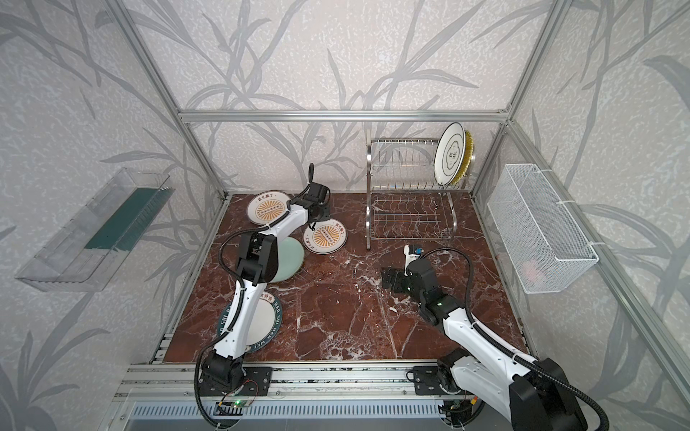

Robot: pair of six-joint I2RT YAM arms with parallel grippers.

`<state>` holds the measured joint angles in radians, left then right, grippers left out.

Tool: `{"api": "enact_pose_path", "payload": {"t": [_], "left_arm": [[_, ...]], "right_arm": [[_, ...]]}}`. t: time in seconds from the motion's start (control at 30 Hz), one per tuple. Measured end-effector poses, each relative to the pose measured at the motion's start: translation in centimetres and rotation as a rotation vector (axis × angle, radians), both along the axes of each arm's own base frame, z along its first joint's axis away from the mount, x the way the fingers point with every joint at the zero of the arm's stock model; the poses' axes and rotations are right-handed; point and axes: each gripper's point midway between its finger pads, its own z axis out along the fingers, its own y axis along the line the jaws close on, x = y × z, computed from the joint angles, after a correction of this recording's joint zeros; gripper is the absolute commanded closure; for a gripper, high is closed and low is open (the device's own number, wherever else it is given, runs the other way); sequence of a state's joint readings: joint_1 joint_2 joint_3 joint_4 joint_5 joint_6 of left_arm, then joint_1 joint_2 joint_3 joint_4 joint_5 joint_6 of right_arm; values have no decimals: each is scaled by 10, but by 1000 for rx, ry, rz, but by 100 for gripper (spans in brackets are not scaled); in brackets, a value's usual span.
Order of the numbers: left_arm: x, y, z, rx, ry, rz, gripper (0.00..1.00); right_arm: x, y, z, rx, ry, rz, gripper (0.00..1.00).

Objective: Load plates into a dish rack
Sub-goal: Move the plate at the center of the table.

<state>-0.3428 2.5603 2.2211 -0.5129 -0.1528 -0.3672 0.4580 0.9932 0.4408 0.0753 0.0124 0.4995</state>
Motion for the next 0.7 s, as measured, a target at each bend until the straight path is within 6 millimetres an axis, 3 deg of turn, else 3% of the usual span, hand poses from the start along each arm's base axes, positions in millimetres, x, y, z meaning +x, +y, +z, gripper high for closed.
{"api": "enact_pose_path", "payload": {"t": [0.7], "left_arm": [[-17,2,-11,13,32,-22,65]], "right_arm": [[-4,-3,-1,-7,4,-6,5]]}}
